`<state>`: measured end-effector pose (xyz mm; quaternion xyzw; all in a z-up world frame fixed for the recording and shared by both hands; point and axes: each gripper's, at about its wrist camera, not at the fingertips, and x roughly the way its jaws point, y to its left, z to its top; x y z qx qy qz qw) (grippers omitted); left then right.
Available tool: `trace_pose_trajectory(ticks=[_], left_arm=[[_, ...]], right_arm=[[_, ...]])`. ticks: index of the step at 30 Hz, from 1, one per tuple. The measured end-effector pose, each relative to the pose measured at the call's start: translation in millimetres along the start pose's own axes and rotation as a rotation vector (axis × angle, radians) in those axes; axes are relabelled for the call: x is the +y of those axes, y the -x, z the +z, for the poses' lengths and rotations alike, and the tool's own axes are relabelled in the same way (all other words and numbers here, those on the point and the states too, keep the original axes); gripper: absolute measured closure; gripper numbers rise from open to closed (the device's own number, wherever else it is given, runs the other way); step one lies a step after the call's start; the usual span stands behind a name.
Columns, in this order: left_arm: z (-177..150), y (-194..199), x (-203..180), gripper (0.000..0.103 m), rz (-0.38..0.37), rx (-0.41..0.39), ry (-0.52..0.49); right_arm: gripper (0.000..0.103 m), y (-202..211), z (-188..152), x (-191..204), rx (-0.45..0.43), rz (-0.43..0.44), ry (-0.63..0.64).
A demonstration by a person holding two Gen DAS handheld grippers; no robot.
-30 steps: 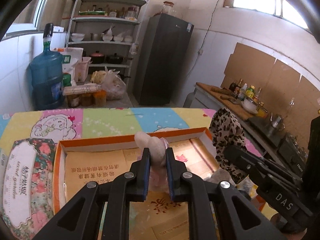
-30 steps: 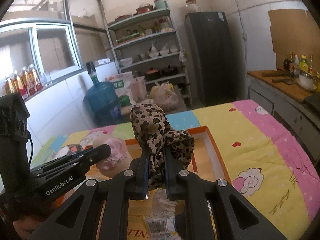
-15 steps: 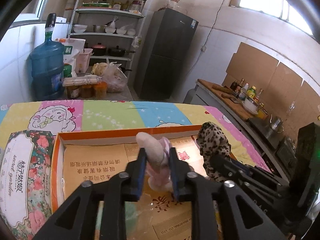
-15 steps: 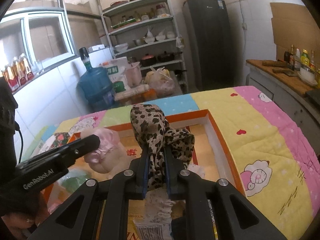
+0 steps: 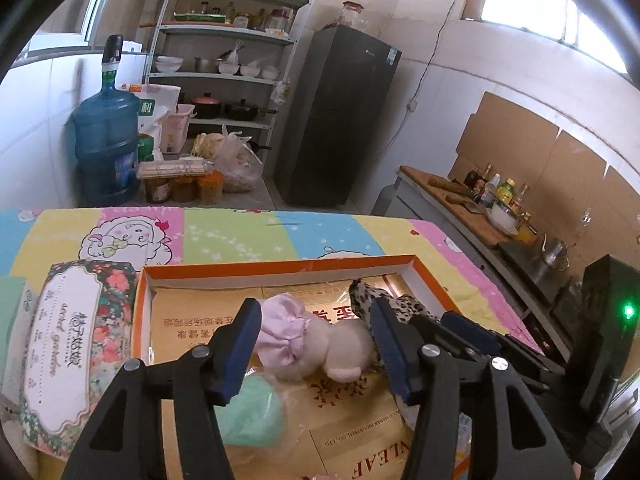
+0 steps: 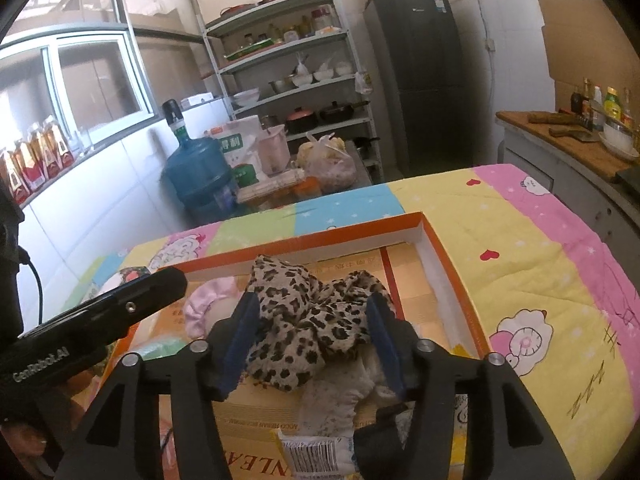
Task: Organize soft objects
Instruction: 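Open the left gripper over the box while the right gripper releases the cloth inside it, then withdraw both grippers from the box toward the remaining items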
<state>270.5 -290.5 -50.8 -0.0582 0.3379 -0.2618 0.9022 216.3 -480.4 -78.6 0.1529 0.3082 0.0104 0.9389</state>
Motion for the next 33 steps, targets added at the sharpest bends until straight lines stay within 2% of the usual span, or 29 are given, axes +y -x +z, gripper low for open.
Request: trace_pose_trajectory(ticks=[6, 19, 33], left_arm=[[-2.9, 13.2, -2.8, 0.046, 0.028, -0.024, -0.032], [-16.4, 61.3, -2.2, 0.046, 0.087, -0.092, -0.087], [-30.9, 123.2, 38.1, 0.047, 0.156, -0.150, -0.060]], right_arm=[[0.044, 13.9, -3.1, 4.1, -0.028, 0.001, -0.008], [0.044, 55.0, -22.7, 37.1, -0.112, -0.062, 0.003], [0.044, 75.2, -39.5, 97.7, -0.127, -0.039, 0.039]])
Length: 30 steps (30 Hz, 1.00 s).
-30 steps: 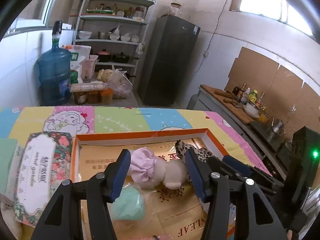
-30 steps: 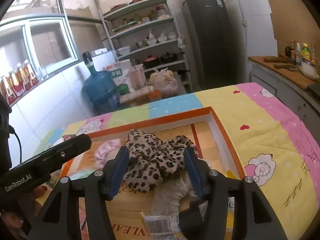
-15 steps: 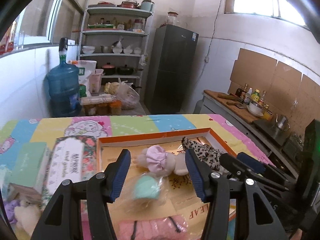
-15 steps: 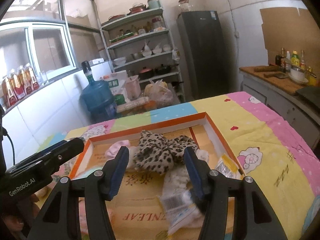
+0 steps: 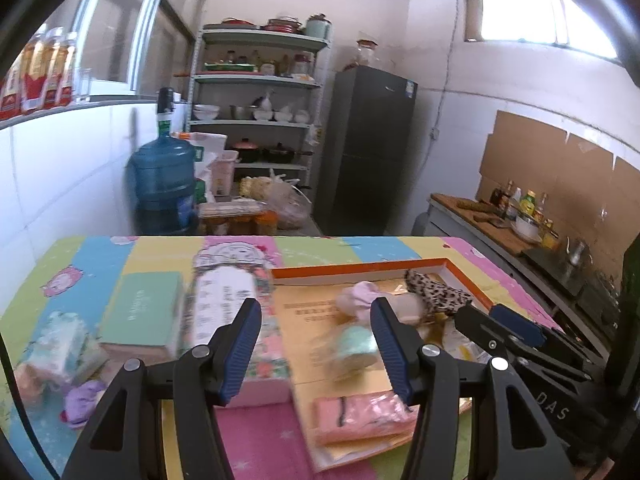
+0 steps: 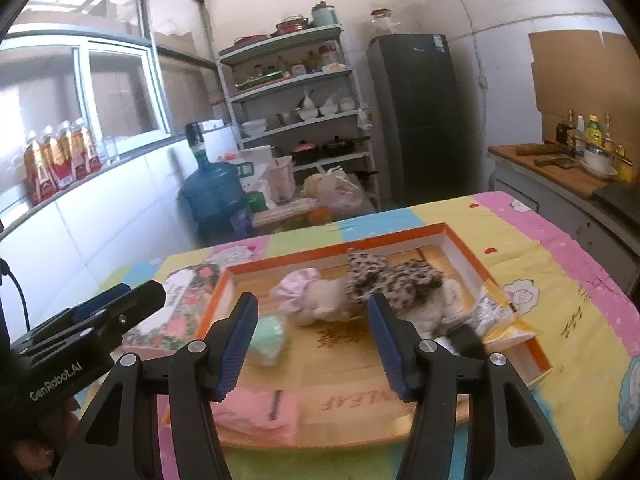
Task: Organize soft objects
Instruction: 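Withdraw both grippers from the box toward the remaining items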
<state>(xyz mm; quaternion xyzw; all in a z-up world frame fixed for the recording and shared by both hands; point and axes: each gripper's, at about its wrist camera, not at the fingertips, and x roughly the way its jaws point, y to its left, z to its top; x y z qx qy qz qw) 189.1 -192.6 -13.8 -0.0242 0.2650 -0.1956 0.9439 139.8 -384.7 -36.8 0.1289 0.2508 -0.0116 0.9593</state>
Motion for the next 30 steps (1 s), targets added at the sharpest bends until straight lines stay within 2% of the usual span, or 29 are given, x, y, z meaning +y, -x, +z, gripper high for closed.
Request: trace_pose_trajectory(ticks=[30], left_arm=[[-17.6, 104.1, 103.4, 0.047, 0.132, -0.111, 0.055]], right_arm=[[0.044, 34.3, -20.9, 134.2, -0.027, 0.116, 0.134]])
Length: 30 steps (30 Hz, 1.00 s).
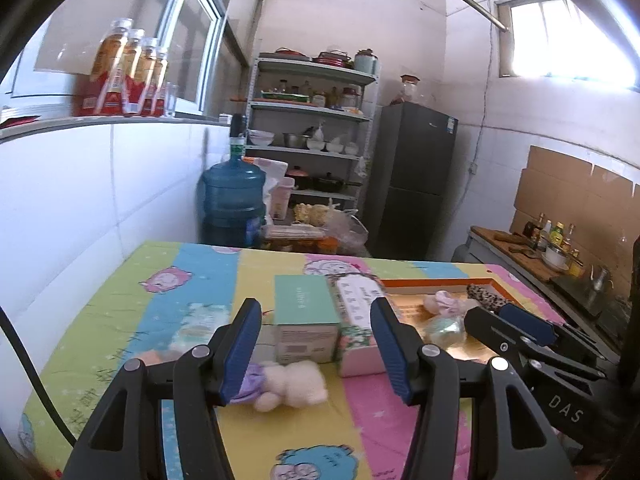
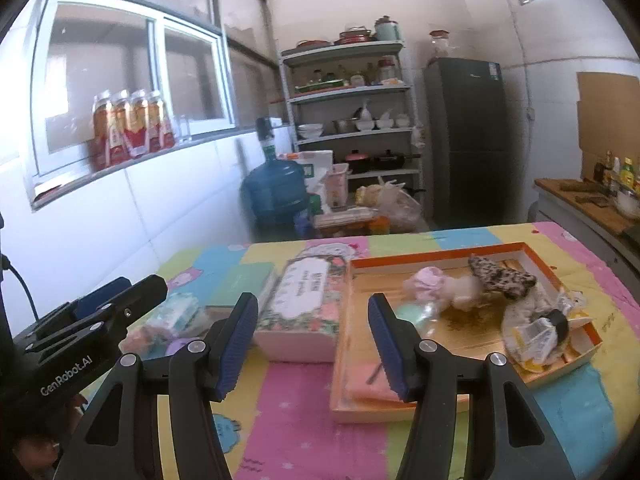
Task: Organize soft objects
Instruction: 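Withdraw both grippers from the box toward the remaining items, then grasp the white plush bear with purple bow with the right gripper while the left grasps the bagged orange bun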
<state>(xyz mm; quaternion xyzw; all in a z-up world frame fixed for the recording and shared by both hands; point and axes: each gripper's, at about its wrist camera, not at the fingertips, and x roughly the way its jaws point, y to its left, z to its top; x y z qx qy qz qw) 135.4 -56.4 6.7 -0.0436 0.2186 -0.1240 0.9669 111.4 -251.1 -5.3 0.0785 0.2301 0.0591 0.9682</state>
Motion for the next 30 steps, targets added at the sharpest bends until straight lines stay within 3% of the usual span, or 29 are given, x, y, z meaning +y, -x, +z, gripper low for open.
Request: trace_pose_trajectory(ticks=[16, 25, 30], left_arm=[[-10.3, 28.0, 73.7, 0.047, 0.119, -0.008, 0.048], [-15.7, 37.4, 123.4, 0.047, 0.175, -0.014, 0.071], [-21.0, 34.1, 147.9, 0.047, 0.186, -0.001, 0.091]], right_arm=[[0.044, -11.8, -11.6, 71.2, 0.023, 0.074, 0.069], [0.044, -23.5, -22.9, 87.8, 0.062, 0.088, 0.097], [0.035, -40.8, -32.9, 96.9, 0.113, 0.115, 0.109]])
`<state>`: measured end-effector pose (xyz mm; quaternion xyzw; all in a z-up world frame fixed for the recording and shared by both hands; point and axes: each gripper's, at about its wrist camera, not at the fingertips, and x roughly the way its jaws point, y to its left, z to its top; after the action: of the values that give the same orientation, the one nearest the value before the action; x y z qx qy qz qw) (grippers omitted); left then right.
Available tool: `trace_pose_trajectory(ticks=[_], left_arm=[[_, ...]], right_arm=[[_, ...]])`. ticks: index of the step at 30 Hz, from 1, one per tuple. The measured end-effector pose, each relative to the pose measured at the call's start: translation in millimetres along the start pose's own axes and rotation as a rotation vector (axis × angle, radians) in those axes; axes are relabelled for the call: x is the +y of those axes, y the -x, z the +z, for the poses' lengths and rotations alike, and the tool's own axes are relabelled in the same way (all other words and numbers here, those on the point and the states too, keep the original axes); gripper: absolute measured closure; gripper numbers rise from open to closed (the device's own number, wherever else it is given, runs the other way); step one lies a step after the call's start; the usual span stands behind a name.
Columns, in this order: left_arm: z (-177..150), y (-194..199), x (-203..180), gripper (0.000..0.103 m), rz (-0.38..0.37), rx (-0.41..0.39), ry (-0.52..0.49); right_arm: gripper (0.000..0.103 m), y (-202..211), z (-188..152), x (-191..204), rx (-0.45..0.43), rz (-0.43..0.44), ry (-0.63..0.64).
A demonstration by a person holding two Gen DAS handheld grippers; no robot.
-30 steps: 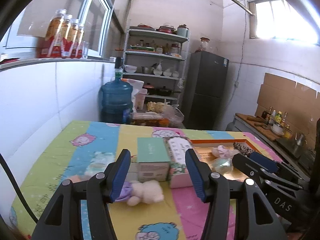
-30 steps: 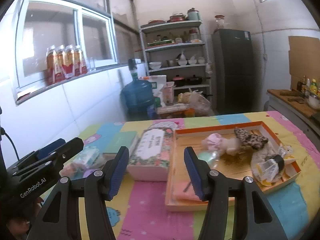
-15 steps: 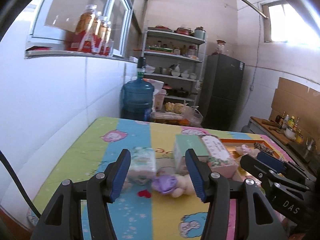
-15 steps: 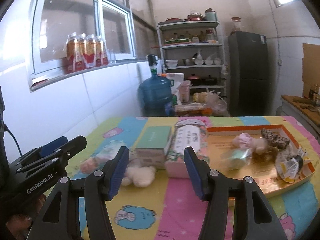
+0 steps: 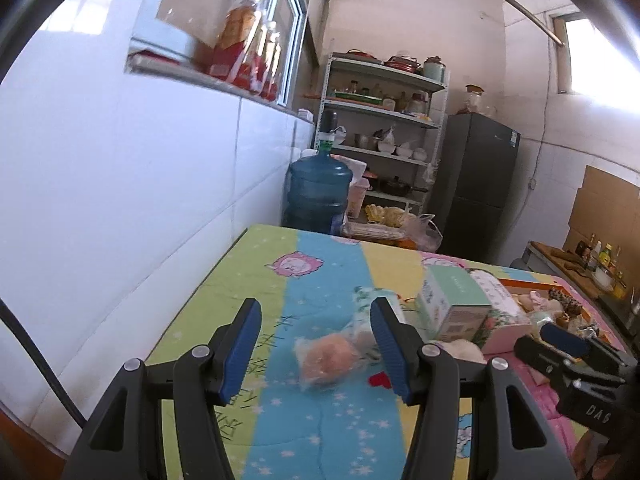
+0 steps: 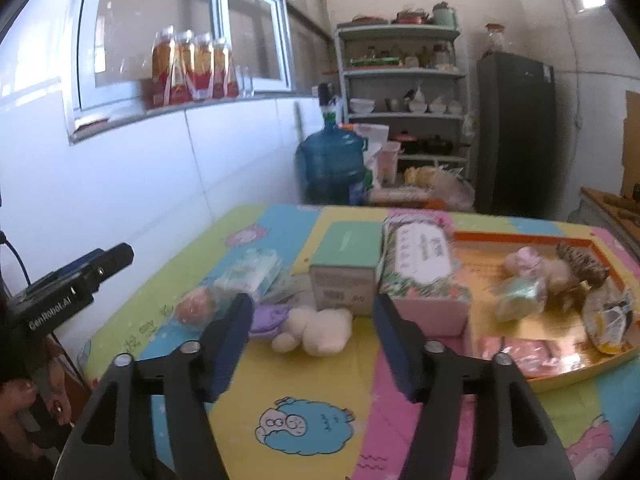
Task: Organize soft objects
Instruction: 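Grasp the white plush bear with purple bow with the right gripper while the left grasps the bagged orange bun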
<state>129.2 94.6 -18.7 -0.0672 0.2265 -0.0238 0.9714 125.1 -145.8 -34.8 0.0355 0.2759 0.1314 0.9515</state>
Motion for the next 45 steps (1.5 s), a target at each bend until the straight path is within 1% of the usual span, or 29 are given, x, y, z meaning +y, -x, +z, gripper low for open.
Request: trace_pose_trajectory(ticks=[3, 8, 12, 14, 16, 17, 18, 20, 22, 25, 29, 30, 32, 34, 40, 41, 42, 43, 44, 45], left_arm=[[-1.6, -4.2, 8.0, 0.047, -0.004, 0.011, 0.004], [-1.5, -18.8, 16.2, 0.047, -0.053, 0.046, 0.025], [-5.2, -27.9, 18.8, 0.046, -0.056, 0.059, 0.024], [-8.8, -35.7, 19.3, 0.047, -0.079, 0.084, 0.019], [-11.5, -41.5, 18.4, 0.047, -0.116, 0.102, 0.016], [-13.0, -45.6, 18.9, 0.046, -0.139, 0.115, 0.019], [-14.0, -49.9, 19.6, 0.046, -0.150, 0.126, 0.022], [-15.9, -57.3, 20.1, 0.047, -0.156, 0.145, 0.021], [-17.6, -67.0, 20.4, 0.047, -0.159, 0.170, 0.021], [-20.4, -83.1, 18.0, 0.047, -0.165, 0.213, 0.006], [-26.0, -101.1, 17.0, 0.046, -0.211, 0.268, 0.001], [-26.9, -104.4, 17.3, 0.046, -0.230, 0.276, 0.012], [-28.5, -108.4, 15.3, 0.046, -0.243, 0.287, 0.016], [-30.0, -111.8, 11.6, 0.045, -0.244, 0.295, 0.005], [-36.1, -120.8, 1.2, 0.045, -0.262, 0.336, -0.020], [-36.9, -121.3, 0.6, 0.045, -0.265, 0.339, -0.020], [-37.1, -120.7, 0.1, 0.046, -0.270, 0.338, -0.019], [-37.4, -119.4, 0.2, 0.050, -0.276, 0.333, -0.018], [-37.7, -116.9, 1.1, 0.050, -0.282, 0.319, -0.013], [-37.5, -115.3, 1.6, 0.050, -0.284, 0.312, -0.010]], right_arm=[[0.035, -12.4, -3.6, 7.1, 0.036, 0.026, 0.019], [0.035, -32.0, -6.2, 13.6, 0.081, 0.054, 0.020], [0.035, -43.6, -5.9, 16.8, 0.099, 0.076, 0.020], [0.035, -51.9, -7.7, 19.0, 0.120, 0.076, 0.037], [0.033, -63.0, -10.4, 21.0, 0.162, 0.065, 0.081], [0.029, -67.3, -11.3, 22.4, 0.177, 0.054, 0.110], [0.028, -71.4, -12.2, 24.0, 0.188, 0.039, 0.150], [0.028, -78.4, -12.2, 27.9, 0.196, 0.004, 0.257], [0.028, -83.6, -12.1, 29.8, 0.196, -0.006, 0.313], [0.028, -95.1, -11.1, 28.2, 0.217, 0.019, 0.351], [0.028, -107.9, -12.4, 27.4, 0.226, 0.000, 0.407], [0.028, -110.8, -11.8, 26.1, 0.228, 0.001, 0.408], [0.028, -116.1, -10.8, 22.8, 0.232, -0.001, 0.401], [0.028, -120.5, -10.3, 19.2, 0.238, -0.004, 0.390], [0.028, -124.6, -10.0, 12.3, 0.254, 0.004, 0.359], [0.029, -124.3, -10.9, 11.9, 0.258, 0.000, 0.356], [0.033, -124.4, -10.9, 11.7, 0.259, -0.007, 0.355], [0.037, -124.1, -10.8, 12.0, 0.255, -0.020, 0.355], [0.045, -122.7, -10.7, 11.7, 0.246, -0.034, 0.353], [0.047, -121.9, -10.5, 10.3, 0.243, -0.034, 0.347]])
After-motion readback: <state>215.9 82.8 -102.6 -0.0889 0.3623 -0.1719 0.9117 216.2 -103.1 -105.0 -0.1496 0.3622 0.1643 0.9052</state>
